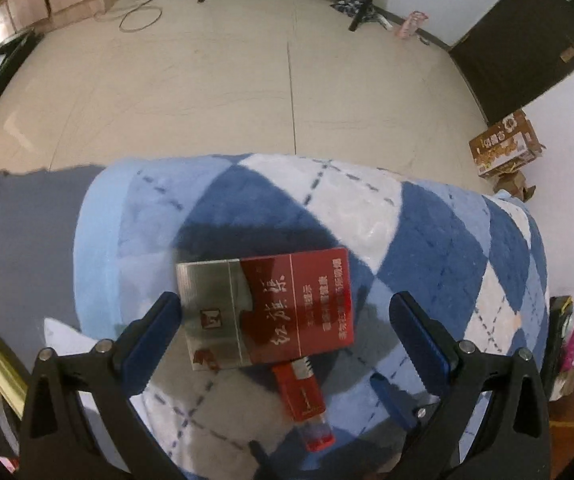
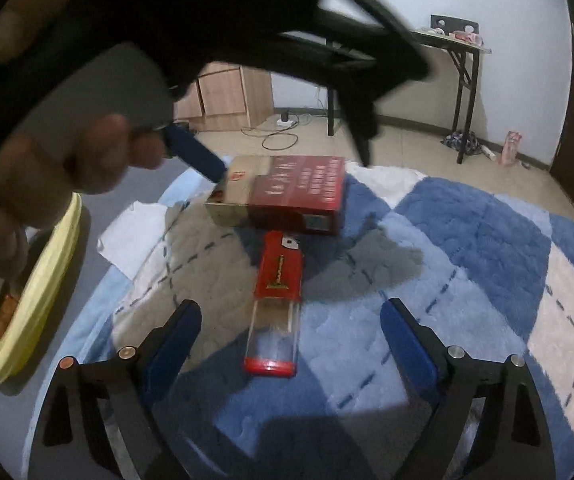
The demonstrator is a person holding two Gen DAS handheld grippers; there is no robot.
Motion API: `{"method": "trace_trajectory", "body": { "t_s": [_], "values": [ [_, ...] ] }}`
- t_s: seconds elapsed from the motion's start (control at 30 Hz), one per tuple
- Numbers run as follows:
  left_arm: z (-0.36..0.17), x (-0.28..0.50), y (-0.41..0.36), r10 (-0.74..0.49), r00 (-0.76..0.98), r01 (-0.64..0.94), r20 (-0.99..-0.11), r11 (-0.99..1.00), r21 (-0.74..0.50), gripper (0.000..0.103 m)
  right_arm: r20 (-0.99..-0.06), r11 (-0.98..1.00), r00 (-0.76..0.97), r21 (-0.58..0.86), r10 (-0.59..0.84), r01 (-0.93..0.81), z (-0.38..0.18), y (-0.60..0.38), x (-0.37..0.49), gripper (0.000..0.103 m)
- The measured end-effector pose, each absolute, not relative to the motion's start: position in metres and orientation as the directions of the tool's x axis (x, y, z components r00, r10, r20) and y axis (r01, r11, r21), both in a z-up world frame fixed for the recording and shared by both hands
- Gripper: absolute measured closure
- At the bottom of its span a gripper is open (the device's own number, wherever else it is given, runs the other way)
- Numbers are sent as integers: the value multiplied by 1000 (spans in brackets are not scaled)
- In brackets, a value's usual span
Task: Organize rigid objects
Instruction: 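Grasp a silver-red pack with left tool while right tool grasps the red lighter, carry toward tray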
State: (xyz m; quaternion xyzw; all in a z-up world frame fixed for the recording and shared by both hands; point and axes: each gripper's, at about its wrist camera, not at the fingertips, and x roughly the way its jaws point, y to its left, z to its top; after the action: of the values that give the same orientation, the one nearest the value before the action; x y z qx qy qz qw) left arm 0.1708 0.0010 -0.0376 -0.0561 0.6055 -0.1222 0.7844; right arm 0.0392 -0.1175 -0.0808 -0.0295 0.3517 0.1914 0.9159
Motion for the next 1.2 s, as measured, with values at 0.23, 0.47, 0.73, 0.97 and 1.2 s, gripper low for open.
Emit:
{"method": "trace_trajectory", "body": {
  "t_s": [0.23,0.47,0.73,0.97,1.2],
  "values": [
    [-50,170,21,-310,231,51,-922,950,-307,14,-665,930,689,25,289,-366,-82,-107,39,62],
    [-22,160,43,-354,282,44,-892,933,-357,14,-629,921,694,100,351,-375,-79,-121,39,81],
    [48,107,120,-352,422,57,-835,930,-363,14,-557,914,737,110,383,-391,-58,-143,17,81],
    [108,35,244,-167,521,-13,-837,979,-203,14,-525,839,691,87,496,-537,-10,-113,-17,81],
    [74,-18,329,-52,508,-167,-860,973,-158,14,-582,682,497,142,644,-717,35,-21,-26,81]
  ]
}}
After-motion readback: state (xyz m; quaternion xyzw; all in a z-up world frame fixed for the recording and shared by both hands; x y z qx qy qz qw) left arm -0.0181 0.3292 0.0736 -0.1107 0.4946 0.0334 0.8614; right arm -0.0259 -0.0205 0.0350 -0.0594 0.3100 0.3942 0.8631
